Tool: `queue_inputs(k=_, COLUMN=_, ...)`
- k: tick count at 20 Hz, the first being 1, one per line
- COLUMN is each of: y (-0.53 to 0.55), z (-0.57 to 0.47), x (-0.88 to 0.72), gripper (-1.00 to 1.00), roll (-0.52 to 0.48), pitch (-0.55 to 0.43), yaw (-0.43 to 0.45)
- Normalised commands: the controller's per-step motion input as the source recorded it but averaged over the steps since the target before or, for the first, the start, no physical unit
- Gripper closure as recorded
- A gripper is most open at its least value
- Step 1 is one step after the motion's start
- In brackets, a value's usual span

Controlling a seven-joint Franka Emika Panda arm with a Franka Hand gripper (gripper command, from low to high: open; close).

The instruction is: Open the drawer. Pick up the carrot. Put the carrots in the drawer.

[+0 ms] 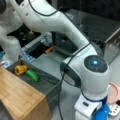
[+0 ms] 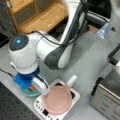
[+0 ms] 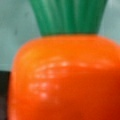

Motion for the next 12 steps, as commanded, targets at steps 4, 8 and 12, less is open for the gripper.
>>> queue_inputs(k=4, y=0.06, z=0.21, x=0.01, gripper=1.0, roll=0.014, pitch=0.113, yaw=0.042)
queue_inputs(k=8, y=0.05, z=0.26, x=-0.02, gripper=1.0, roll=0.029, pitch=0.125, yaw=0.026)
queue_inputs(k=12, y=0.07, z=0.24, x=-0.06, gripper=1.0, roll=0.041, pitch=0.112, yaw=0.007)
